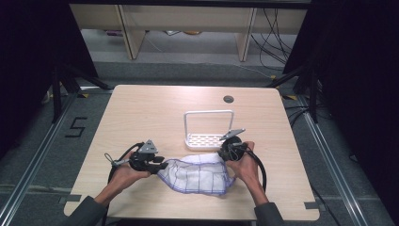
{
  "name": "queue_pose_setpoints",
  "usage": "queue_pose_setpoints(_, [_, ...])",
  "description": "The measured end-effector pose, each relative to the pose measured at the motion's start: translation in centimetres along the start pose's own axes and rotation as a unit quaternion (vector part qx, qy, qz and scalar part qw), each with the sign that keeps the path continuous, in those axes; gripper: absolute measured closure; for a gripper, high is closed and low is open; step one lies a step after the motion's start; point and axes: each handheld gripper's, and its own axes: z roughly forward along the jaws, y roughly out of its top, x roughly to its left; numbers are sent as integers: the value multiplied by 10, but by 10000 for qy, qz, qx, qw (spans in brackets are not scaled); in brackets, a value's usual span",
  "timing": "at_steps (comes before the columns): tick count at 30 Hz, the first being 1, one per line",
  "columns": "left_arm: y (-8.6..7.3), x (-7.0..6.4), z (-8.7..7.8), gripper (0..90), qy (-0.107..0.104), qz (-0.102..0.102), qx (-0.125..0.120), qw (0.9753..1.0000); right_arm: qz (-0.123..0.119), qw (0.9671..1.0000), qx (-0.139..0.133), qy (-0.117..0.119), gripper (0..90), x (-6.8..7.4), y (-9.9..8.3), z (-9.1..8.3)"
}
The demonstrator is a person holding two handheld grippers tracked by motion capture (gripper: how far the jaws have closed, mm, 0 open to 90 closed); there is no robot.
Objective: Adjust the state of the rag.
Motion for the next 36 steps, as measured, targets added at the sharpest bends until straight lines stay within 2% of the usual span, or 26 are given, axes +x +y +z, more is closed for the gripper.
queue_pose_setpoints(1, [-1, -1, -5, 536, 115, -156, -68, 9998, 101, 9999, -99, 36, 692, -1, -2, -8])
queue_pose_setpoints(2, [-3, -4, -18, 518, 205, -172, -200, 9994, 125, 9998, -153, -10, 672, -1, -4, -14])
queue_pose_setpoints(3, [-4, -7, -23, 504, 185, -202, -302, 9992, 208, 9996, -170, 6, 647, 0, -7, -21])
queue_pose_setpoints(5, [-6, -13, -35, 499, 159, -153, -382, 9990, 87, 9997, -238, 18, 623, -2, -14, -34])
queue_pose_setpoints(6, [-6, -13, -35, 495, 159, -153, -382, 9990, 87, 9997, -238, 18, 623, -2, -14, -34])
queue_pose_setpoints(7, [-9, -27, -44, 492, -39, -218, -557, 9982, 199, 9993, -302, 54, 606, 0, -23, -49])
queue_pose_setpoints(8, [-9, -27, -44, 495, -39, -218, -557, 9982, 199, 9993, -302, 54, 606, 0, -23, -49])
queue_pose_setpoints(9, [-9, -37, -45, 495, -179, -317, -672, 9971, 179, 9991, -362, 120, 604, 1, -28, -55])
queue_pose_setpoints(10, [-8, -51, -44, 504, -362, -265, -712, 9965, 197, 9989, -406, 156, 595, 6, -39, -64])
queue_pose_setpoints(11, [-6, -57, -41, 506, -500, -109, -680, 9964, 98, 9988, -443, 182, 595, 7, -45, -66])
queue_pose_setpoints(12, [-6, -57, -41, 506, -500, -109, -680, 9964, 98, 9988, -443, 182, 595, 7, -45, -66])
queue_pose_setpoints(14, [-1, -73, -30, 503, -778, 83, -577, 9953, 183, 9986, -444, 221, 596, 13, -59, -71])
queue_pose_setpoints(17, [9, -90, -10, 509, -931, 210, -468, 9943, 249, 9981, -473, 321, 601, 19, -78, -73])
queue_pose_setpoints(19, [13, -98, 0, 514, -915, 374, -461, 9940, 136, 9983, -456, 326, 608, 19, -84, -77])
queue_pose_setpoints(21, [15, -103, 5, 515, -971, 388, -467, 9934, 132, 9985, -442, 305, 608, 19, -85, -78])
queue_pose_setpoints(22, [17, -108, 11, 509, -1011, 524, -375, 9928, 202, 9983, -399, 374, 607, 19, -87, -78])
queue_pose_setpoints(24, [19, -113, 18, 506, -1035, 513, -363, 9926, 214, 9983, -360, 403, 605, 19, -90, -76])
queue_pose_setpoints(26, [20, -115, 21, 503, -1049, 522, -342, 9925, 121, 9982, -461, 377, 603, 19, -91, -73])
queue_pose_setpoints(27, [22, -117, 27, 502, -992, 656, -301, 9924, 53, 9979, -486, 426, 599, 20, -93, -68])
queue_pose_setpoints(28, [22, -118, 30, 501, -988, 616, -295, 9928, -7, 9983, -411, 421, 596, 20, -93, -68])
queue_pose_setpoints(29, [23, -118, 31, 498, -931, 651, -263, 9932, 130, 9981, -391, 464, 593, 23, -93, -66])
queue_pose_setpoints(31, [24, -118, 34, 494, -801, 739, -216, 9938, 68, 9981, -443, 422, 588, 24, -92, -61])
queue_pose_setpoints(32, [24, -118, 36, 494, -774, 702, -224, 9943, 123, 9982, -307, 493, 585, 24, -91, -62])
queue_pose_setpoints(33, [26, -116, 36, 499, -741, 812, -108, 9939, 116, 9983, -312, 483, 583, 24, -91, -61])
queue_pose_setpoints(35, [26, -117, 40, 523, -705, 769, -156, 9944, 82, 9983, -313, 486, 579, 24, -91, -59])
queue_pose_setpoints(36, [26, -116, 43, 542, -626, 896, -42, 9940, 149, 9981, -298, 513, 573, 24, -90, -58])
